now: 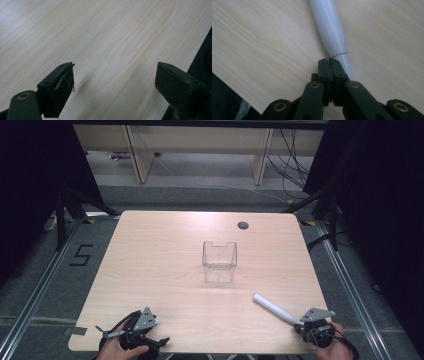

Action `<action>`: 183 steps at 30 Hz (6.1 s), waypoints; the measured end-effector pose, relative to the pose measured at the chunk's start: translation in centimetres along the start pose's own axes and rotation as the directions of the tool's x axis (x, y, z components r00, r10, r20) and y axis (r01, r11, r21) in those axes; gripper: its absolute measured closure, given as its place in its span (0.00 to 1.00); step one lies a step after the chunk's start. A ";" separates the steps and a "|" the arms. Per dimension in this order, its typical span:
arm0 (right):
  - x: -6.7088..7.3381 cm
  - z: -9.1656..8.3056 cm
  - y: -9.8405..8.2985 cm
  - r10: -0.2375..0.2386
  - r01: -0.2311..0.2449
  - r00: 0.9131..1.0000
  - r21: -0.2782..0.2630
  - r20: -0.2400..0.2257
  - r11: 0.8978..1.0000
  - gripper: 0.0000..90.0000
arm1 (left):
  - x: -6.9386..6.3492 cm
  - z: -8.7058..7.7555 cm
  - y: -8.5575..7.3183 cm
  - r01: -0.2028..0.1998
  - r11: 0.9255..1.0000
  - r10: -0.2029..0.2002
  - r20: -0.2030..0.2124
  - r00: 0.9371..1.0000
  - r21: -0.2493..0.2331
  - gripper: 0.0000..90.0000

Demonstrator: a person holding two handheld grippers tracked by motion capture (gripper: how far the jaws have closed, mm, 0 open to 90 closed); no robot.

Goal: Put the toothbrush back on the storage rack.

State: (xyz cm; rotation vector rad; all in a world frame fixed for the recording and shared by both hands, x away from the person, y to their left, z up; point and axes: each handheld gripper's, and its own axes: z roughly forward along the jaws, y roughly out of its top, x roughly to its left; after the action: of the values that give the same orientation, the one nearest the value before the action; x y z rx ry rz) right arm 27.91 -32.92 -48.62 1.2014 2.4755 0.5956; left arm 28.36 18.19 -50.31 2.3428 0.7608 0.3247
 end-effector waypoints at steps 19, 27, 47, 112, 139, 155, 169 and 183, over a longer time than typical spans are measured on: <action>-1.7 0.2 0.3 0.039 -0.038 0.998 -0.015 0.053 0.999 0.97 | 0.0 0.1 0.0 0.001 1.000 -0.001 -0.006 1.000 -0.008 0.17; -2.5 0.7 1.0 0.045 -0.045 0.997 -0.004 0.067 0.999 0.98 | -0.1 0.2 -0.1 0.020 1.000 -0.020 -0.005 1.000 -0.009 0.17; -4.2 2.6 4.0 -0.015 0.017 0.996 -0.020 0.091 1.000 0.99 | 0.0 0.1 0.0 0.004 1.000 -0.004 -0.007 1.000 -0.007 0.17; 0.2 7.5 15.0 -0.242 0.242 0.970 0.021 0.014 0.970 0.95 | 0.0 0.0 0.0 -0.002 1.000 0.002 0.006 1.000 -0.003 0.17; 1.4 6.1 16.2 -0.116 0.128 0.986 0.100 -0.116 0.987 0.56 | -0.1 0.0 0.0 -0.007 1.000 0.007 0.002 1.000 -0.012 0.17; 2.2 6.6 16.5 -0.116 0.141 0.981 0.160 -0.153 0.977 0.55 | -0.1 -0.1 0.0 -0.004 1.000 0.004 0.001 1.000 -0.016 0.17; 2.4 7.6 16.8 -0.102 0.145 0.978 0.244 -0.180 0.959 0.59 | -0.1 -0.1 0.0 -0.005 1.000 0.005 0.002 1.000 -0.014 0.17; 2.7 8.5 17.6 -0.114 0.163 0.977 0.288 -0.181 0.944 0.64 | -0.1 -0.1 0.0 -0.007 1.000 0.007 0.002 1.000 -0.012 0.17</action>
State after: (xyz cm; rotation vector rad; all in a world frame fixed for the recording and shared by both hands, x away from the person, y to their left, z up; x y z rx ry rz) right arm 41.91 -19.04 -47.43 1.1040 2.8409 0.2923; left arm 28.25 18.13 -50.25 2.3345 0.7483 0.3289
